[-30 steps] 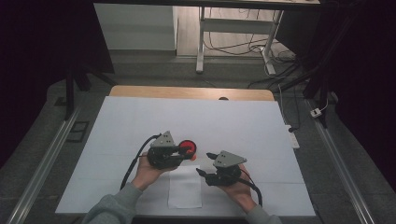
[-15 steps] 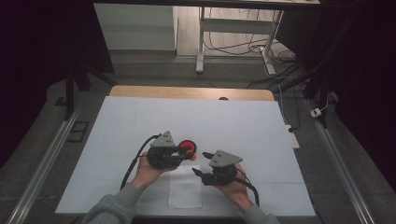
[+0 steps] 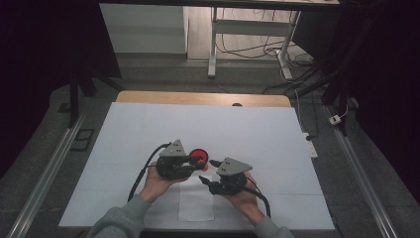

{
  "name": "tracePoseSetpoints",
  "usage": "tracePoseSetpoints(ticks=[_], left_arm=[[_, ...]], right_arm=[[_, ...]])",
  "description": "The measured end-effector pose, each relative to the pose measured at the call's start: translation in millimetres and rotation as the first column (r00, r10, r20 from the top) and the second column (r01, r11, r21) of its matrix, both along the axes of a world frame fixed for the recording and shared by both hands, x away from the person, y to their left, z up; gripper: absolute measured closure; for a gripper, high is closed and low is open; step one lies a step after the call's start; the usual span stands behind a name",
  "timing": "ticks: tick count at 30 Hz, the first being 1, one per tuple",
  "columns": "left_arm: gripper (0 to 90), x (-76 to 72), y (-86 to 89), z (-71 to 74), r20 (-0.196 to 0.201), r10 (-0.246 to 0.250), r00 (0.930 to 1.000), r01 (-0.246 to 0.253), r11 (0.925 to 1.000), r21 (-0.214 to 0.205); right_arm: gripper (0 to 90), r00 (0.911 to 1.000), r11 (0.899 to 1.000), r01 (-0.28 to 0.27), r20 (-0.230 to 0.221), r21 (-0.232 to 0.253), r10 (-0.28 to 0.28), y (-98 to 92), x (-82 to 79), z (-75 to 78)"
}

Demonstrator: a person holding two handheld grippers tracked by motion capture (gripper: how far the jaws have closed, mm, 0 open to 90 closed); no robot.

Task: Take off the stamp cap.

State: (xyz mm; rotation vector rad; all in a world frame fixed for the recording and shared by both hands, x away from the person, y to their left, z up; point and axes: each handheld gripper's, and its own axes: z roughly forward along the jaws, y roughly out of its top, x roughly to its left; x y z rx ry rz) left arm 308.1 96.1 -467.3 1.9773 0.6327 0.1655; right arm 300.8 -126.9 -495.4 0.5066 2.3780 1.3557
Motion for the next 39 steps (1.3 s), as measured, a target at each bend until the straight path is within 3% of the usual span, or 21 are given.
tracePoseSetpoints(ticks=[19,39], left_arm=[[72.1,0.2,-1.0,-1.7,-0.005,0.0,1.0,0.0,1.0,0.005],[72.1,-0.2,-1.8,-2.2,-0.007,-0.003,1.0,0.003,1.0,0.006]], right_arm=[[45.6,0.9997,1.0,0.013,0.023,-0.009,-0.013,5.0,1.1,0.5],[62.1,0.9995,1.0,0.002,0.03,-0.018,-0.002,6.4,1.6,0.6]])
